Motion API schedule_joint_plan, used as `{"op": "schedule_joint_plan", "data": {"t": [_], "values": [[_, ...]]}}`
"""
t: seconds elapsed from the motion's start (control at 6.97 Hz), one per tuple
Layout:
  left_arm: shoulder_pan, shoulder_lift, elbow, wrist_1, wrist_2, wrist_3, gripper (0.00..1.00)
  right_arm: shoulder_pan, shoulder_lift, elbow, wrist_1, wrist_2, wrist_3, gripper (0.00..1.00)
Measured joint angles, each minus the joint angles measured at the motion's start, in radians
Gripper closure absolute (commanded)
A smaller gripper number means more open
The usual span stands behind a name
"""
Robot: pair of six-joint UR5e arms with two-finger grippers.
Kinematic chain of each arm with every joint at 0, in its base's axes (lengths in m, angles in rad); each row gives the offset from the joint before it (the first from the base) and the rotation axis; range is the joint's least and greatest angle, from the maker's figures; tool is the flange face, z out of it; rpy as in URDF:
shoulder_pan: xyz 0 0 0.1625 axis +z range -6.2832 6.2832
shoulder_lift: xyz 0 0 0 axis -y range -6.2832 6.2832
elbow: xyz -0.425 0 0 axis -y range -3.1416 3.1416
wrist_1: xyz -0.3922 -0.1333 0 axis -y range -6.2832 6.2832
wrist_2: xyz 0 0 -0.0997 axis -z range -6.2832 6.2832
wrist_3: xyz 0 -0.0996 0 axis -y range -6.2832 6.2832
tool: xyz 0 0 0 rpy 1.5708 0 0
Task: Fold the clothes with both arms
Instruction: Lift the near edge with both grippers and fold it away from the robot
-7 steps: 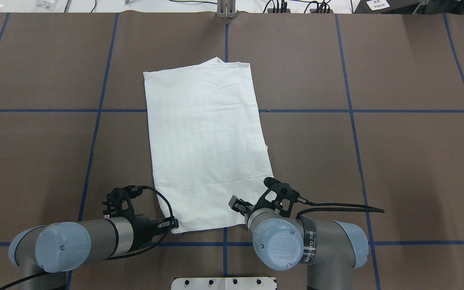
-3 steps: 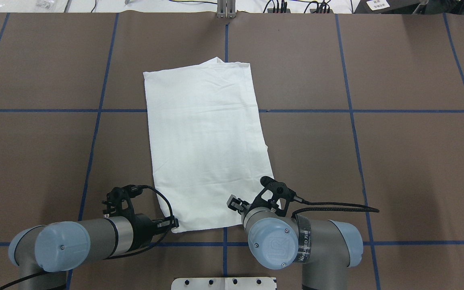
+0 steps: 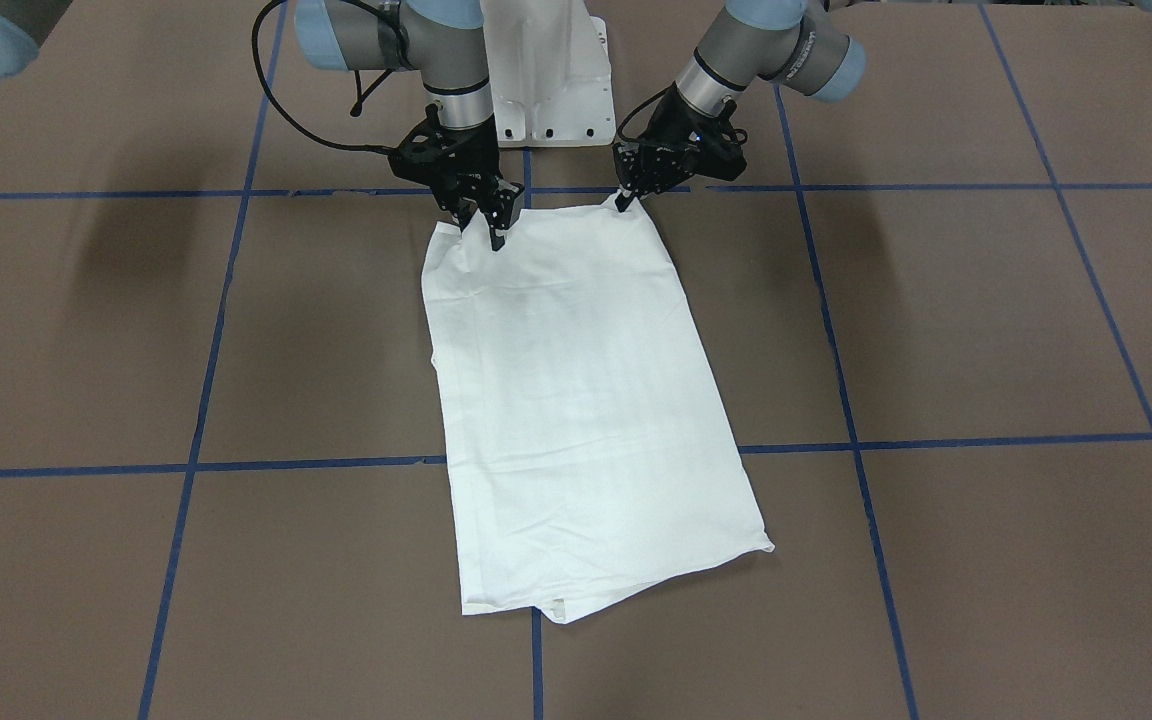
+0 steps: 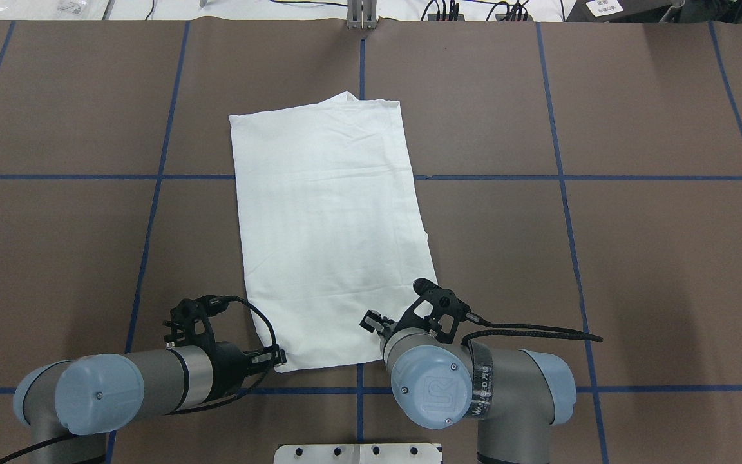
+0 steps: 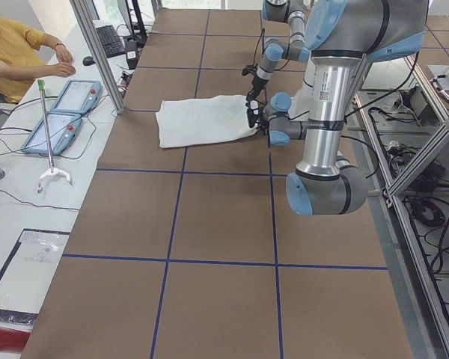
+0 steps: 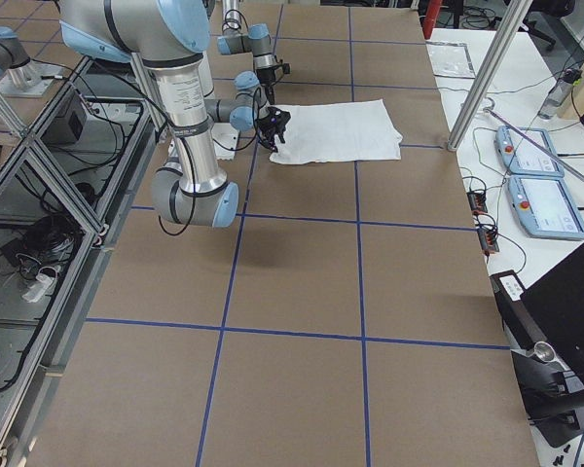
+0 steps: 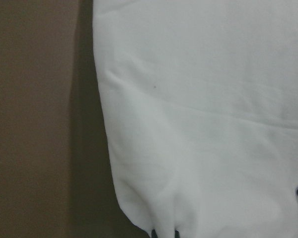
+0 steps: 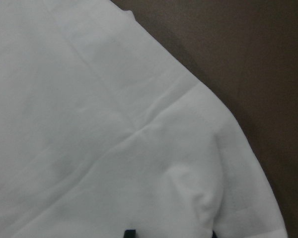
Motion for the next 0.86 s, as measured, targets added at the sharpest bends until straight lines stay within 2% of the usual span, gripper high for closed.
{"op": "schedule_joint_plan", "data": {"t": [0.29,0.57,0.86], "values": [[-0.001,-0.001,-0.011,0.001,-0.002,0.002,1.0,0.005,0.005,0.001,0.001,0.0,0.028,1.0],[-0.008,0.008,-0.079,0.016,-0.03,0.007,1.0,0.017,0.001,0.028,-0.007,0.0,0.034,1.0],[-0.024,0.014,-0.218,0.12,-0.096,0.008,1.0,0.015,-0.008,0.164,-0.126,0.001,0.035,1.0]]}}
